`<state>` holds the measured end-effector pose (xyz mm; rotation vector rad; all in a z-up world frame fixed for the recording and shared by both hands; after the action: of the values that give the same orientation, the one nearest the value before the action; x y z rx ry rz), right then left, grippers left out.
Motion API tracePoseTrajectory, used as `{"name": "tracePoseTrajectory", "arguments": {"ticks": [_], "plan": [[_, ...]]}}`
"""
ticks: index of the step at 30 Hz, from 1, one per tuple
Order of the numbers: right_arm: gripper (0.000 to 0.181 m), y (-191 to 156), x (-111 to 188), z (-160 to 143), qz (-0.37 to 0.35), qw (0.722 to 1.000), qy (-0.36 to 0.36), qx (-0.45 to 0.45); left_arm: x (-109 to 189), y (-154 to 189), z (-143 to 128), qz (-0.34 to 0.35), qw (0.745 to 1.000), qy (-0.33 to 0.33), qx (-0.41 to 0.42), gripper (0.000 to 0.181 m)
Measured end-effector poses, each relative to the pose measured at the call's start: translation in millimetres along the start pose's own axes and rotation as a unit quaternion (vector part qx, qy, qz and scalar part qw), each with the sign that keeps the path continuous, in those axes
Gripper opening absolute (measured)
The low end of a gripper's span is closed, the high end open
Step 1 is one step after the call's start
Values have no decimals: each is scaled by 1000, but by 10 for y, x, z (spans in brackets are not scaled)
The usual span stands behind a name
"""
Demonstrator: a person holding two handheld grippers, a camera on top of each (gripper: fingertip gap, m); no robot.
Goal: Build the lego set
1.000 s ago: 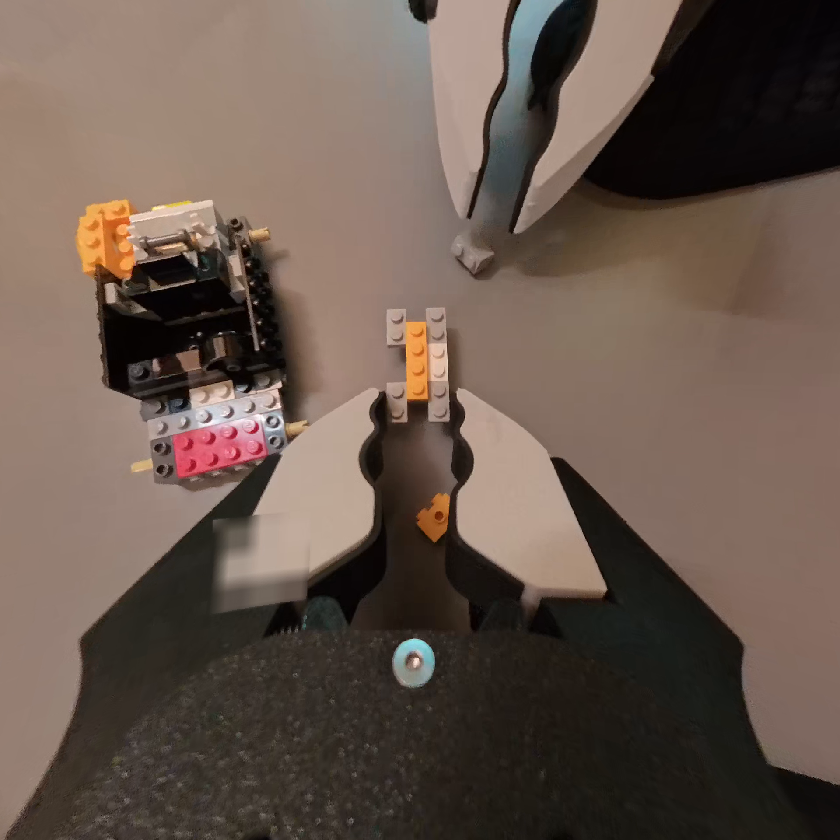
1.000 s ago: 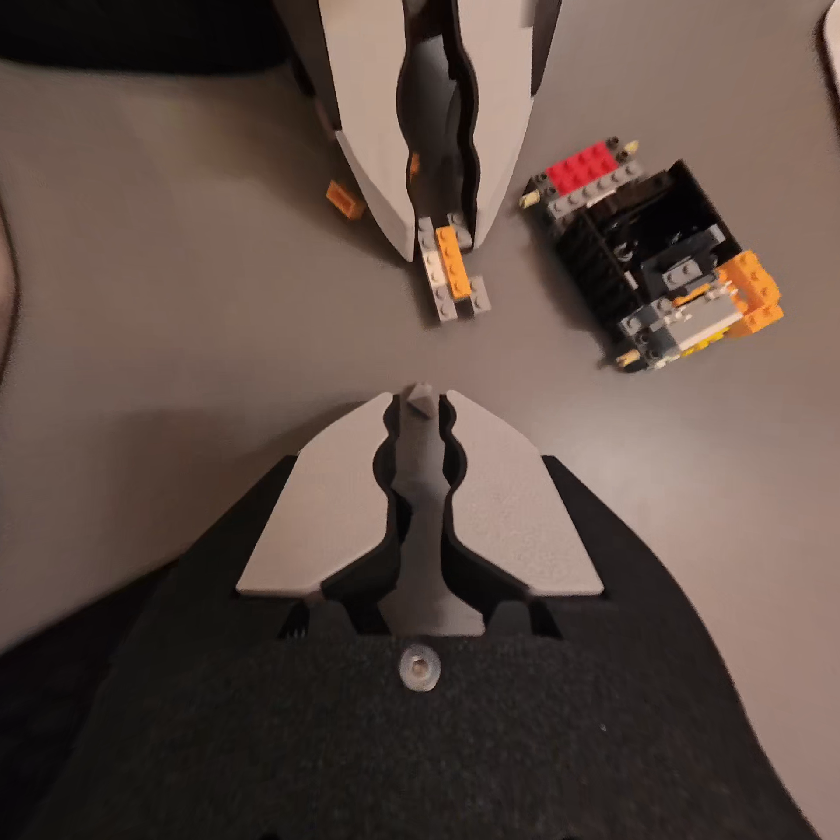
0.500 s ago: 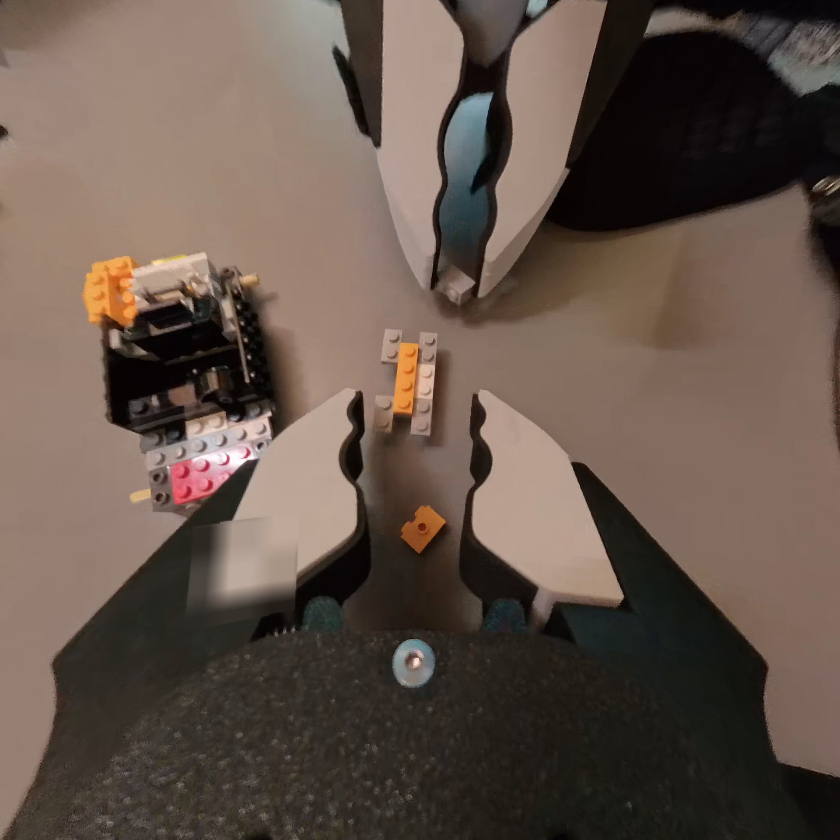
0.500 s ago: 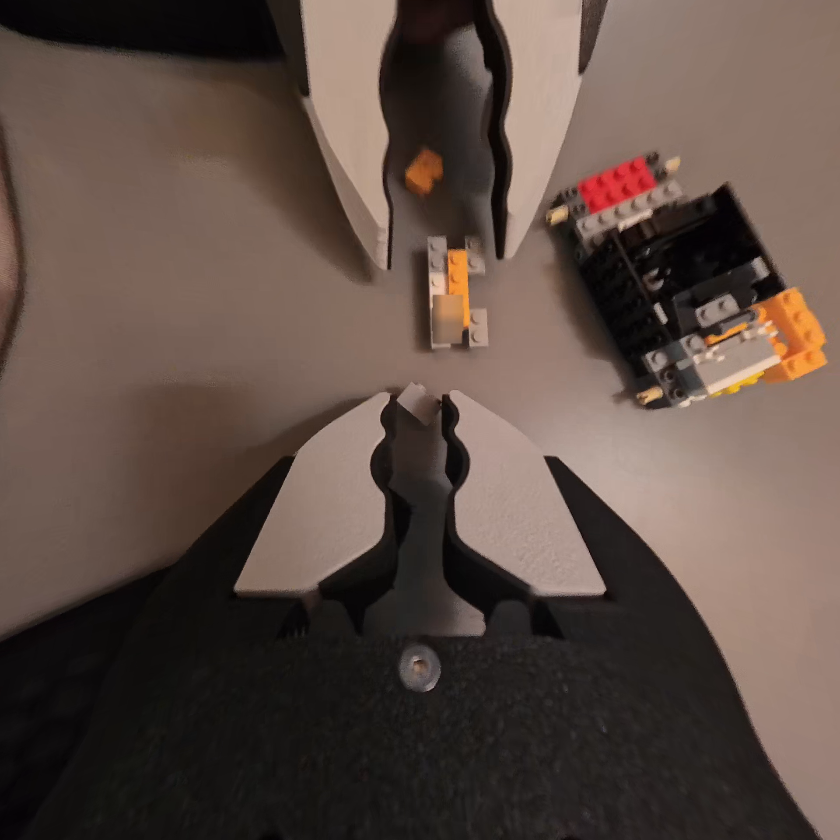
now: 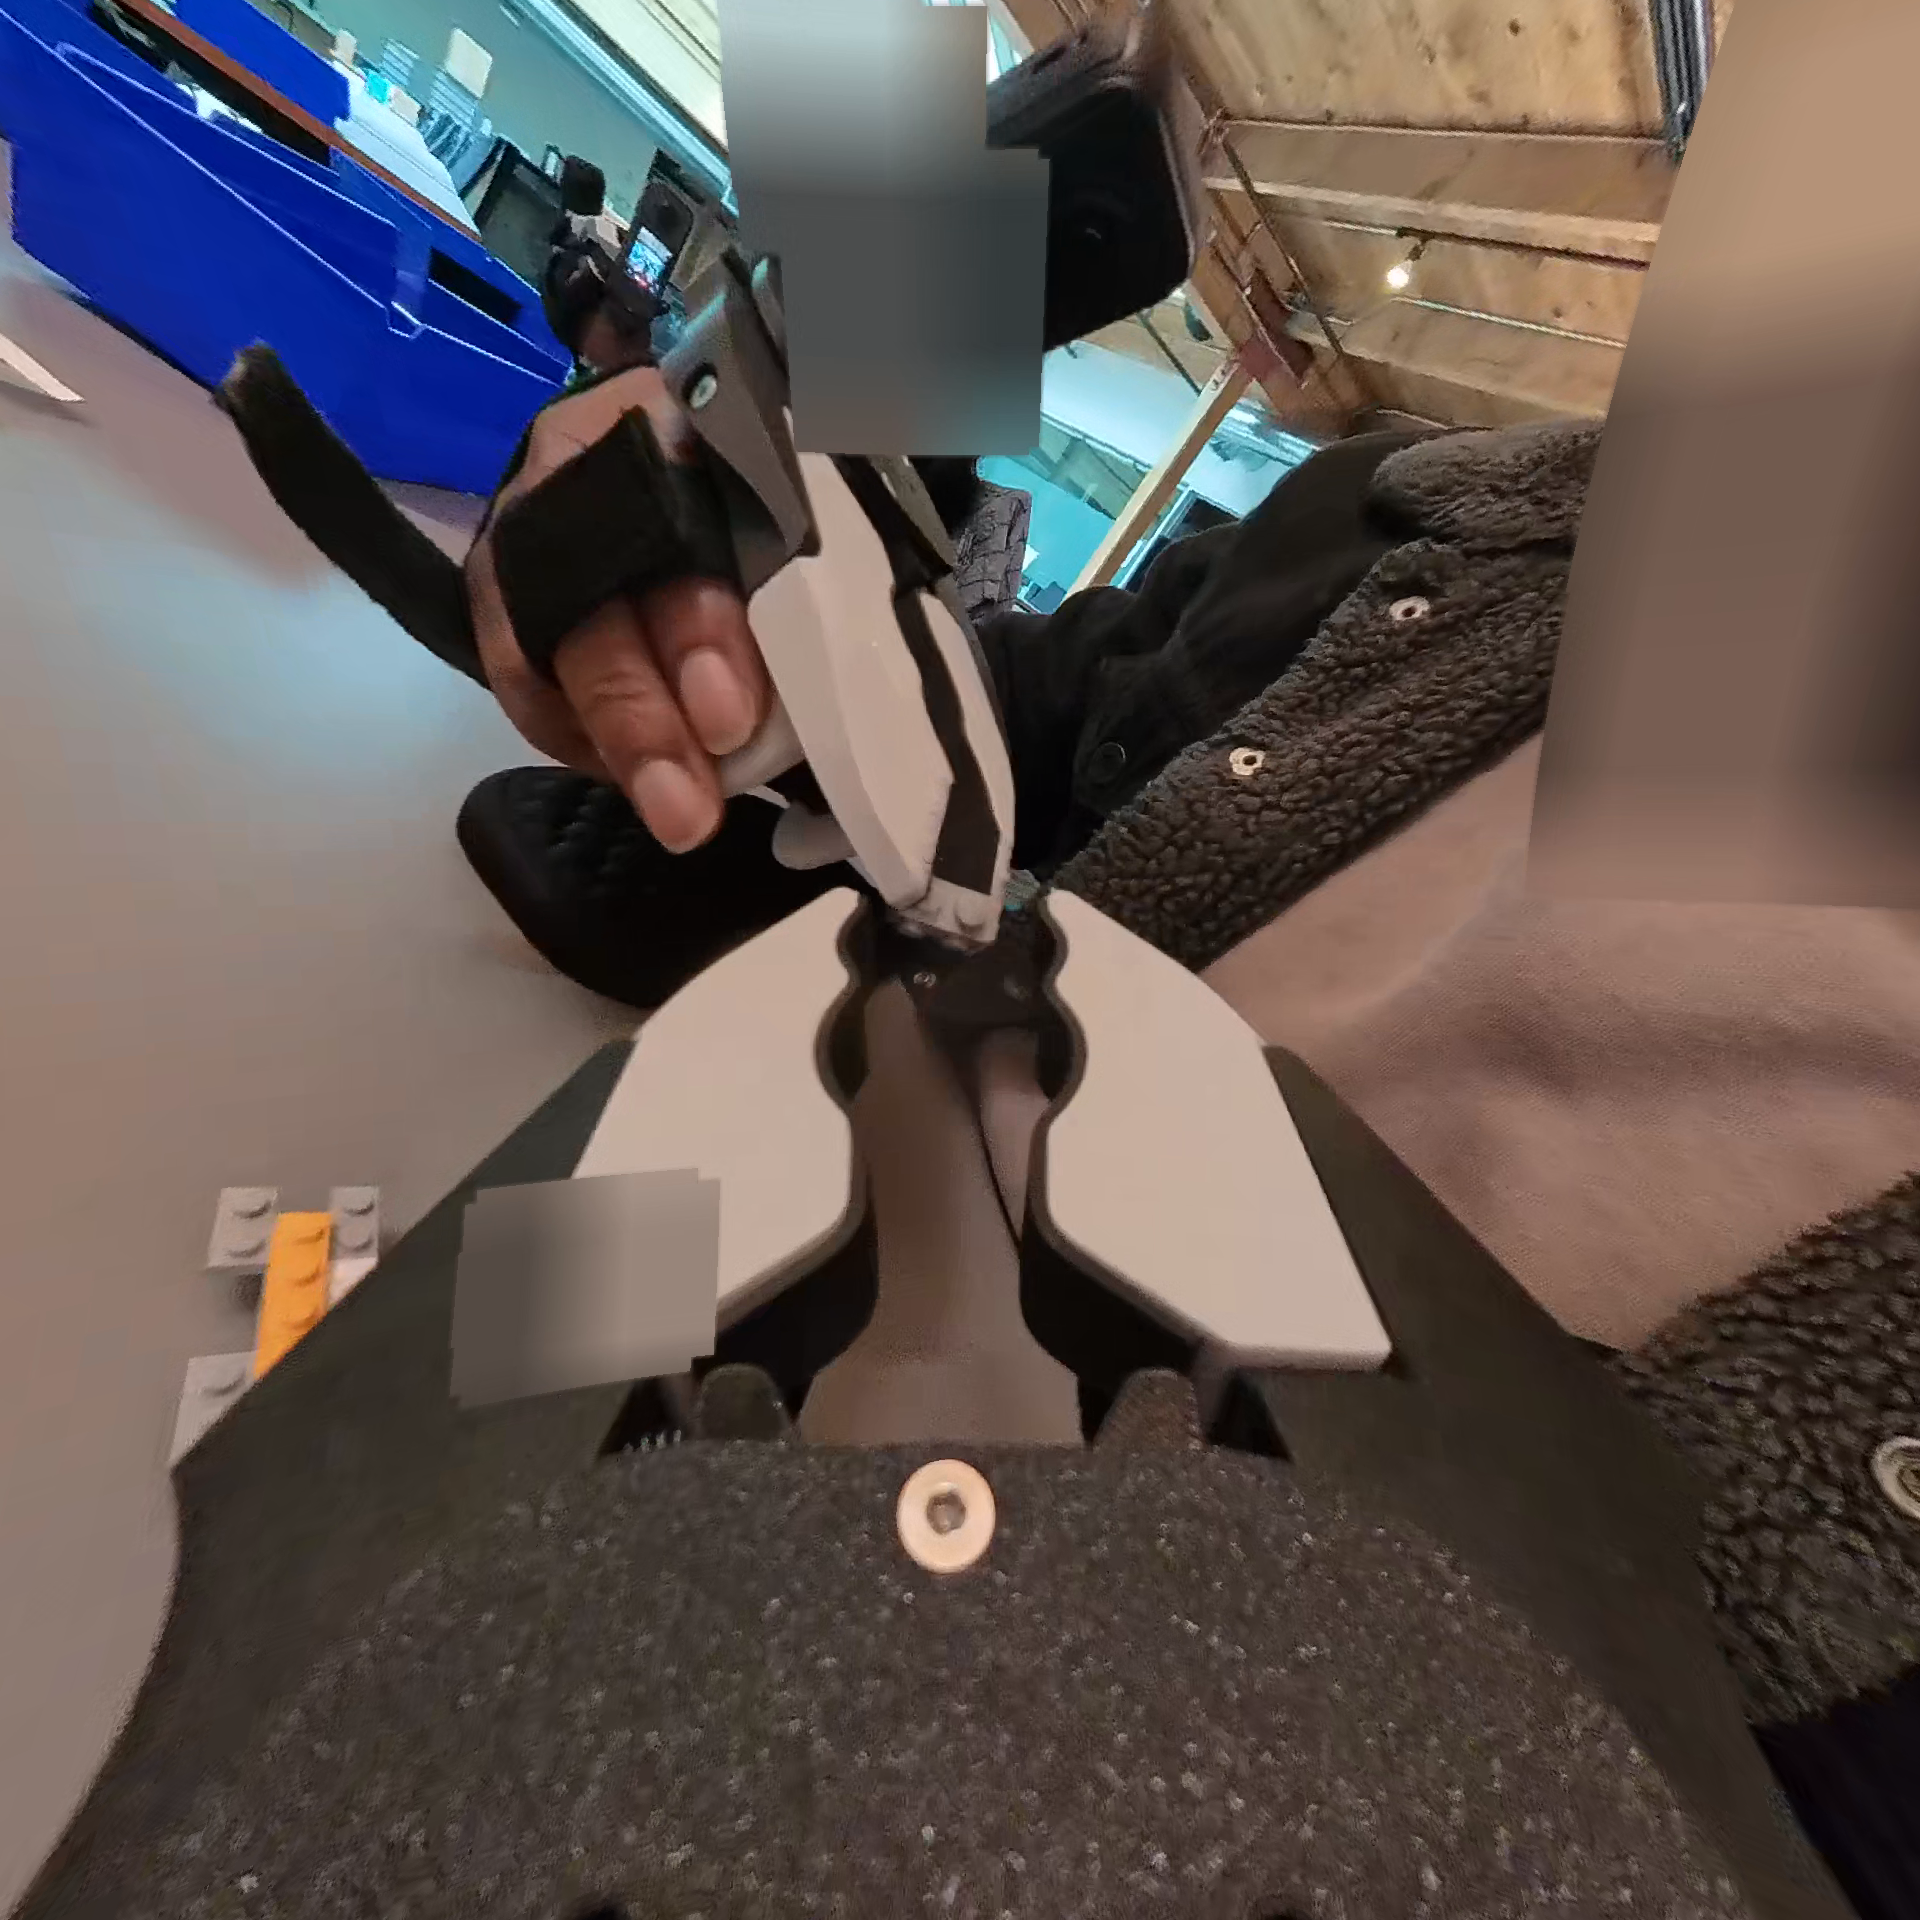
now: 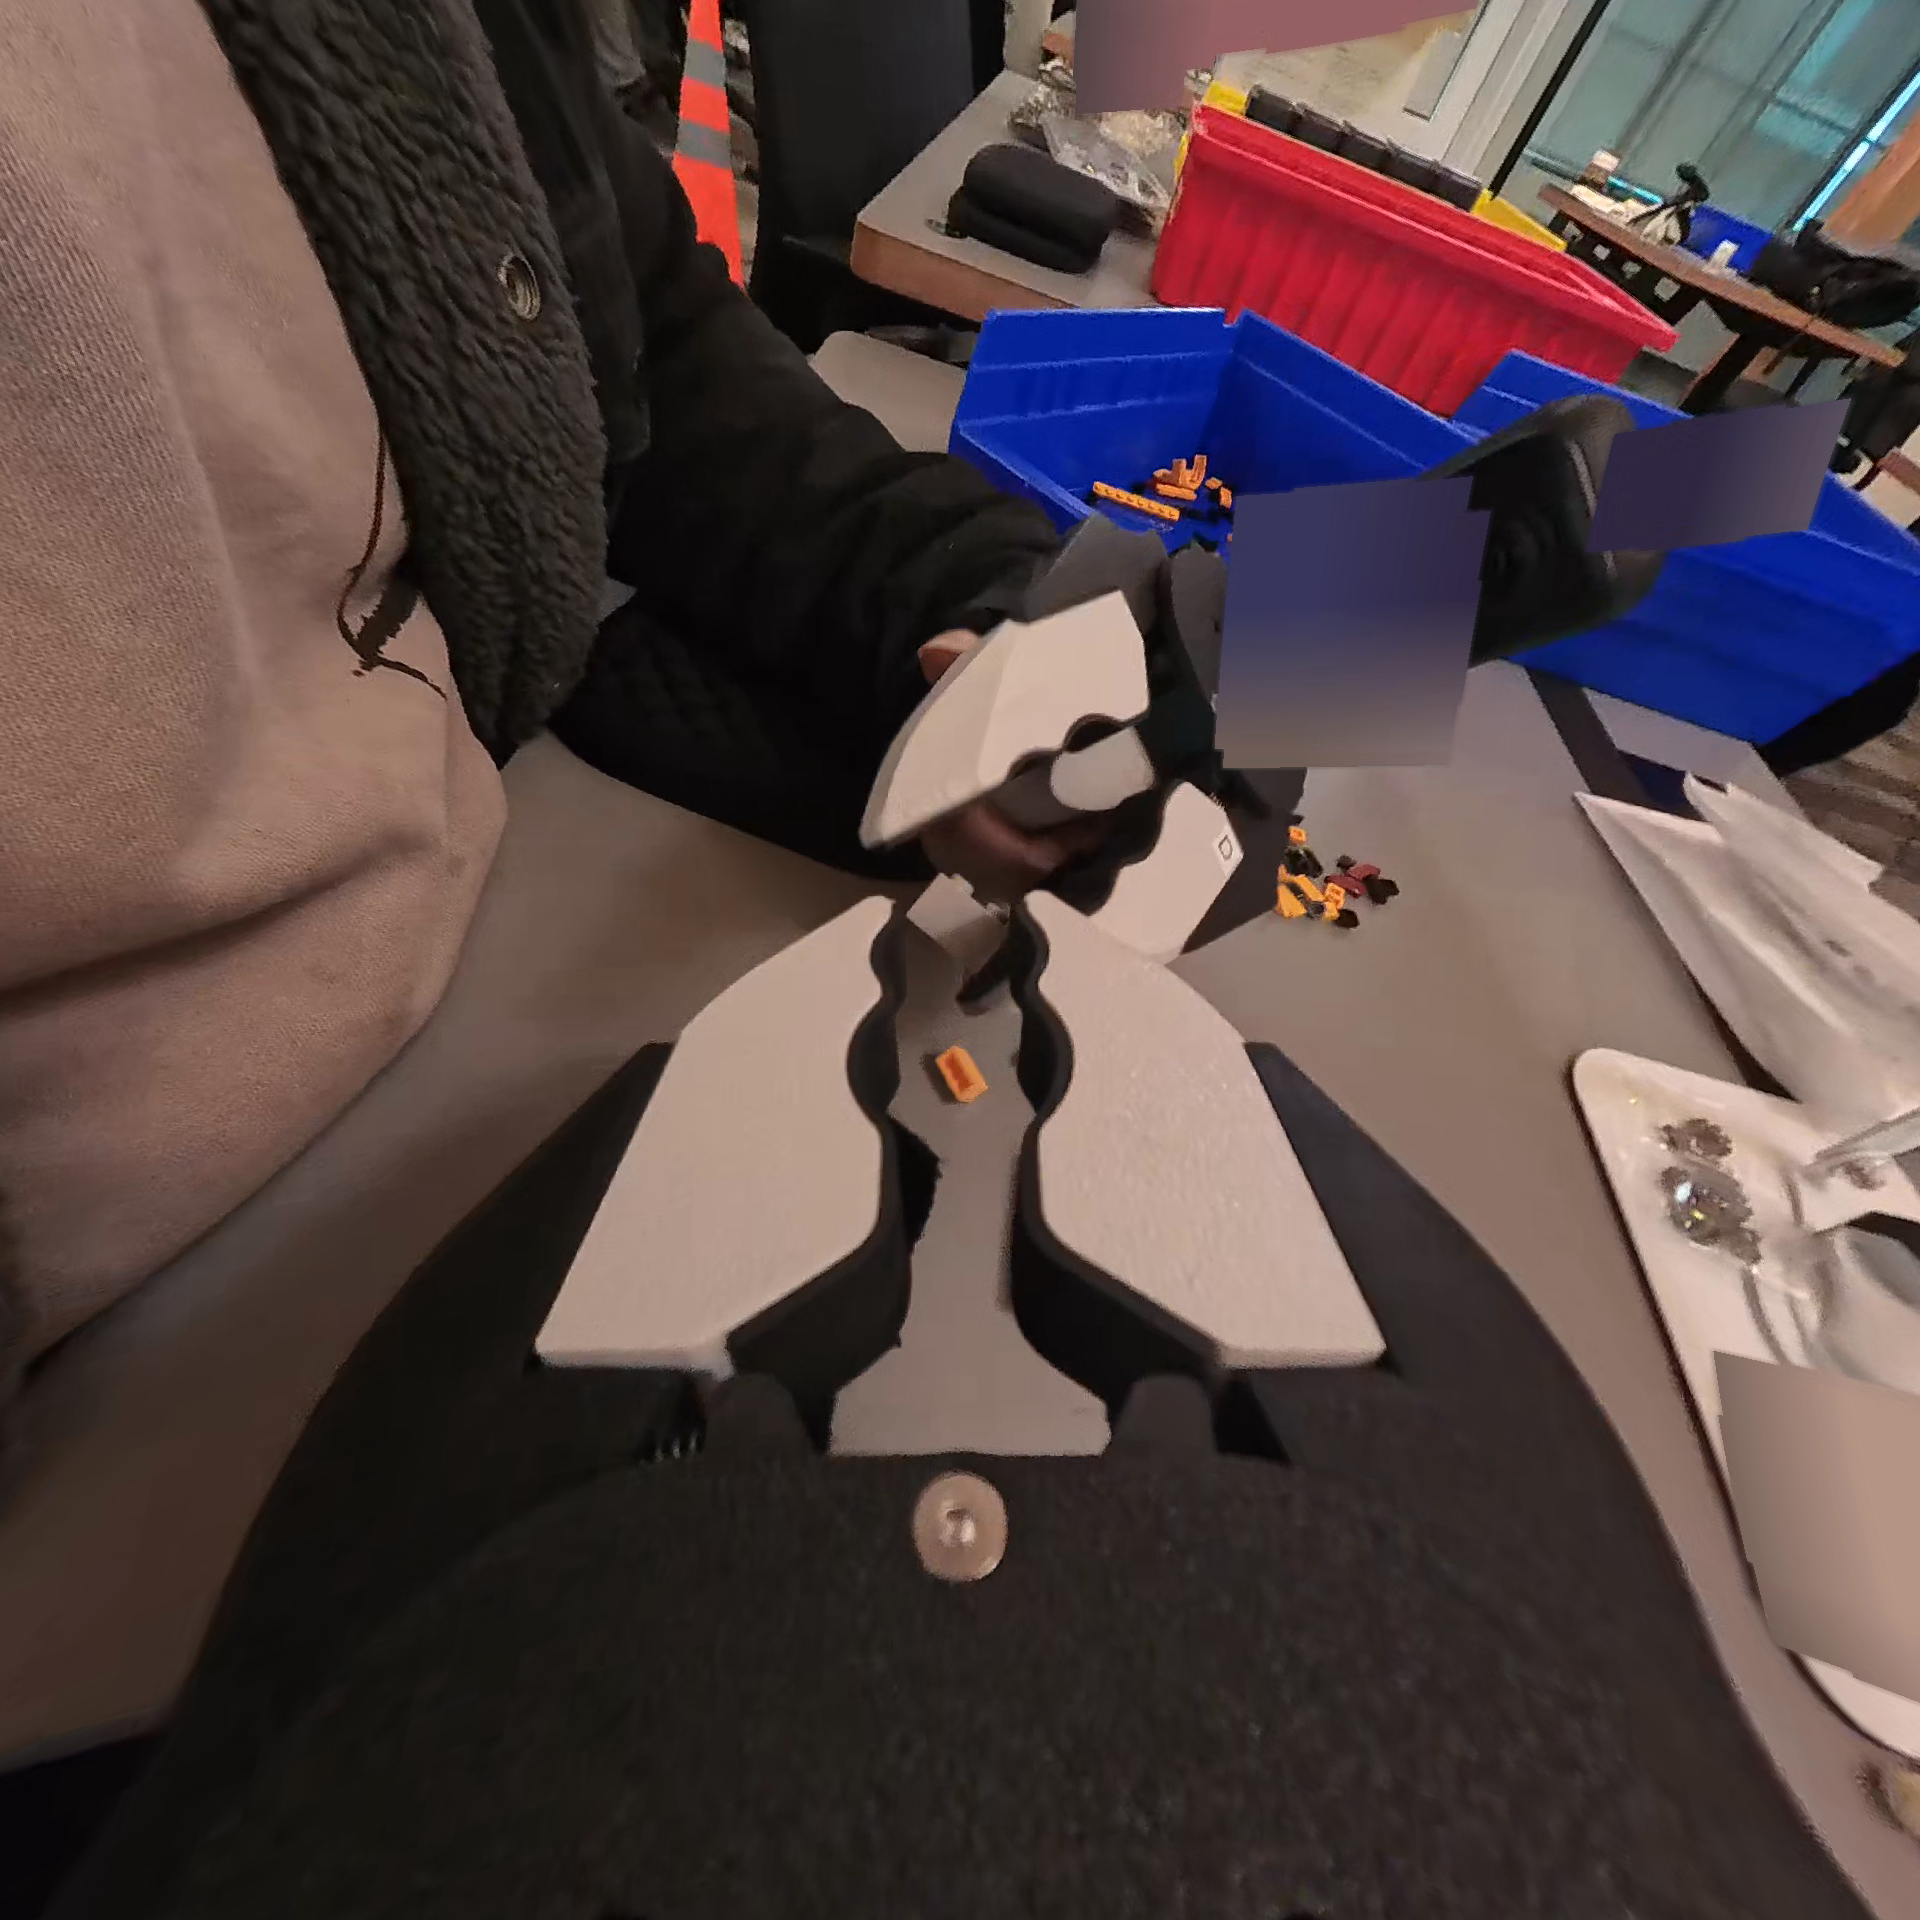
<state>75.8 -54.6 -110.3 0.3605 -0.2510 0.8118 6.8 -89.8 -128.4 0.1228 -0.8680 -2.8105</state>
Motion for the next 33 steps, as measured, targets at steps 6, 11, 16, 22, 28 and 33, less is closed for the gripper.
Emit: {"name": "tracePoseTrajectory", "arguments": {"ticks": [6,11,16,22,28,33], "plan": [[18,6,-12,28,-16,1000,-24,11,-4,-2,5,20,1000,5,-10,19],[20,121,120,-44,-82,994,-36,-58,69,-115,75,133,989,9,-70,19],[17,229,241,-165,-162,961,6,-226,82,-238,92,331,912,-50,-236,19],[19,275,97,-226,-269,893,34,-359,39,-281,104,495,769,-119,-388,19],[20,327,-41,-217,-281,882,38,-377,74,-302,109,570,650,-170,-473,19],[17,388,-123,-268,-301,876,21,-376,32,-270,100,590,589,-190,-519,19]]}}
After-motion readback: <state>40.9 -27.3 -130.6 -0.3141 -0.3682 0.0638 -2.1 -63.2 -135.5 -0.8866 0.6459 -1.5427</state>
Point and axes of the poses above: each gripper's, where its closed fingertips meet, x back along the fingers, z out of its top, y = z × x across the jaws, the point moved 5 cm from there along x, back along the fingers, and after that the axes turned 6 degrees about z, right-handed, at the moved point
